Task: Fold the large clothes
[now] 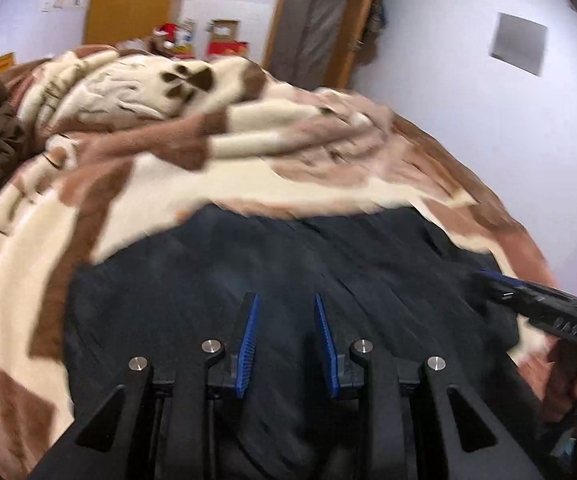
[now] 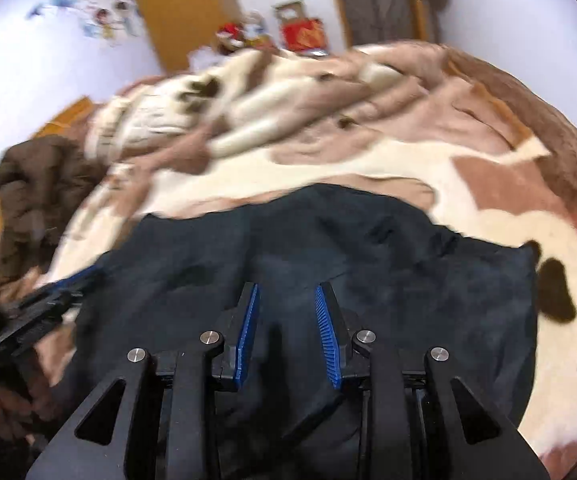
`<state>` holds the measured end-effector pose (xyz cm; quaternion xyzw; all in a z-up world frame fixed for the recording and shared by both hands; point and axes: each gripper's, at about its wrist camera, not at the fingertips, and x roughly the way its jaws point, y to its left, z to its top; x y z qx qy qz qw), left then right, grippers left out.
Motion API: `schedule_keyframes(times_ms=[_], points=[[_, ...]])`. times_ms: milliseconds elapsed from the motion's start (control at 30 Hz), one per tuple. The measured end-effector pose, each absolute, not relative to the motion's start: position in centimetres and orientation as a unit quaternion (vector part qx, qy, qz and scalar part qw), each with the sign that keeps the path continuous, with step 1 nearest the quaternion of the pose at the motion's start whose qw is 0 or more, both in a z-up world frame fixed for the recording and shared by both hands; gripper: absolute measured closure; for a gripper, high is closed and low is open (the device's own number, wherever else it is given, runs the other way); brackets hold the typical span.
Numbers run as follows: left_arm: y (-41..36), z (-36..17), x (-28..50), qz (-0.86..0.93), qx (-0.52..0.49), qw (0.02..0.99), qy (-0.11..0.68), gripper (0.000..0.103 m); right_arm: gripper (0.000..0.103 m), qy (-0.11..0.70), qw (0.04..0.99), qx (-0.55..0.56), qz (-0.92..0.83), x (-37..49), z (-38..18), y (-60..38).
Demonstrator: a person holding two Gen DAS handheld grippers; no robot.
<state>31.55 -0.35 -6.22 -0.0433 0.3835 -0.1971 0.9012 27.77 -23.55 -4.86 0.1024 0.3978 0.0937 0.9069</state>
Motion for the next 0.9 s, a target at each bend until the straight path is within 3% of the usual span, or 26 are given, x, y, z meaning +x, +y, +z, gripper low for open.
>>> schedule_keyframes(times_ms=[200,533,700,900], points=[[-2.5,-12.6,31.0,-0.189,-0.025,0.878,0.439,0.071,0.074,0.459,0.881,0.063,0.092,28.2,-11.9,-21.0],[-0.8,-8.0,26.1,-0.209,-0.028,0.879,0.427,0.072,0.074,0.437,0.888,0.089,0.109,24.0,-6.9,-20.5],[-1.1,-13.1,27.4,-0.182,-0.029,0.854,0.487,0.072,0.074,0.493,0.861,0.082,0.097,24.6,-13.2,-19.5],[-1.4,-14.2,28.6,-0.168,-0.019,0.858,0.485,0.072,0.075,0.496,0.863,0.048,0.083,25.9,-14.9,-18.5]])
